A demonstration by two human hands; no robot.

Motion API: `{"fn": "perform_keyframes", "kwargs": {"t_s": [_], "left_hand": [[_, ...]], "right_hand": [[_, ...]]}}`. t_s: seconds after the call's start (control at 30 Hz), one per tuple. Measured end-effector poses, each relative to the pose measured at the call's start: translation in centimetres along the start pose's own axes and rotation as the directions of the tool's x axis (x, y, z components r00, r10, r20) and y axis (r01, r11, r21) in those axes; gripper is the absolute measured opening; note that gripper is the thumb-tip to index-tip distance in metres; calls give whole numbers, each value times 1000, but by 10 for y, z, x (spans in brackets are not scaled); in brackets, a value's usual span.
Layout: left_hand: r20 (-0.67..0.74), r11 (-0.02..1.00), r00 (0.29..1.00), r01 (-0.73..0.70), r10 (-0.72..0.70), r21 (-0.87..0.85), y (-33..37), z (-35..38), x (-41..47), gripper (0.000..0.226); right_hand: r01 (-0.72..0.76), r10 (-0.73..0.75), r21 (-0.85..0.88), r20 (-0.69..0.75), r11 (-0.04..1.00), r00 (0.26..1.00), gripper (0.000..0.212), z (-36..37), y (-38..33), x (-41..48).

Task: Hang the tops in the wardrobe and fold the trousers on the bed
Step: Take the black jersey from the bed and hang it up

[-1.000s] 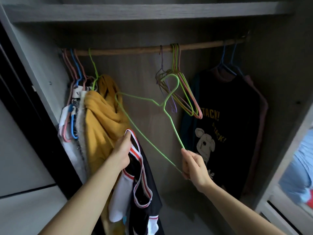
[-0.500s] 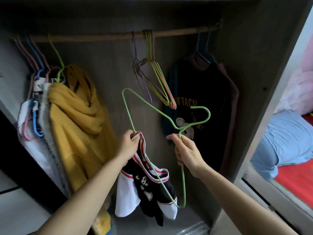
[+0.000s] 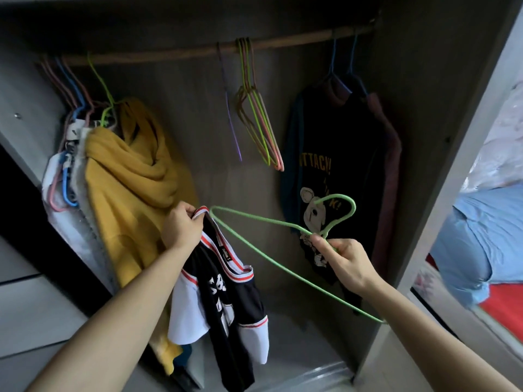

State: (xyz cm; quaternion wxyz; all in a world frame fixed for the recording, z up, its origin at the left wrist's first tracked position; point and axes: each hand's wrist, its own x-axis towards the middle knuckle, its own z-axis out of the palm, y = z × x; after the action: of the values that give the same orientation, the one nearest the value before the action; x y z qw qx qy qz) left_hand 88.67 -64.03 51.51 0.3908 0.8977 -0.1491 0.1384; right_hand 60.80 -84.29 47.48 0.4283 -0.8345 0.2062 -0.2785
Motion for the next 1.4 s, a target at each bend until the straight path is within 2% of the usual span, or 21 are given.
{"fn": "perform_keyframes", "kwargs": {"t_s": [0.13,0.33,0.57,0.7,0.87,1.0,1.1,1.23,1.4], "left_hand": [[-46,999,998,-44,44,11,3,-2,-4,18],[-50,979,978,-205,205,-4,13,-2,-12,8],[-93,991,987,-130,133,44,1,-16,0,10],[-42,989,989,-144,144,14,8,-12,-7,13],[73,949,947,-307,312,-69,41,1,-29,14],[128,919,916,-359,380,-161,62,3,-40,13],[168,887,877,-419,451,-194,70,2,-42,14],[215,853,826,-511,522,-105,75,-2,-42,22],[187,833,812,-541,553,-114,88,-2,-44,24]], "right_hand": [[35,-24,-96,114,995,993,85,-6,8,-1],[134,-120,-126,114,983,986,74,3,-6,9],[107,-101,-76,75,991,992,80,-11,9,13],[110,-105,-95,55,989,993,80,-17,9,19],[115,-104,-109,104,987,989,78,-3,-5,27],[109,-91,-120,146,987,985,73,13,-14,36],[124,-120,-50,87,991,989,63,19,-17,39],[131,-134,108,15,985,991,65,24,-27,43],[56,-60,261,10,964,998,42,22,-31,47]]}}
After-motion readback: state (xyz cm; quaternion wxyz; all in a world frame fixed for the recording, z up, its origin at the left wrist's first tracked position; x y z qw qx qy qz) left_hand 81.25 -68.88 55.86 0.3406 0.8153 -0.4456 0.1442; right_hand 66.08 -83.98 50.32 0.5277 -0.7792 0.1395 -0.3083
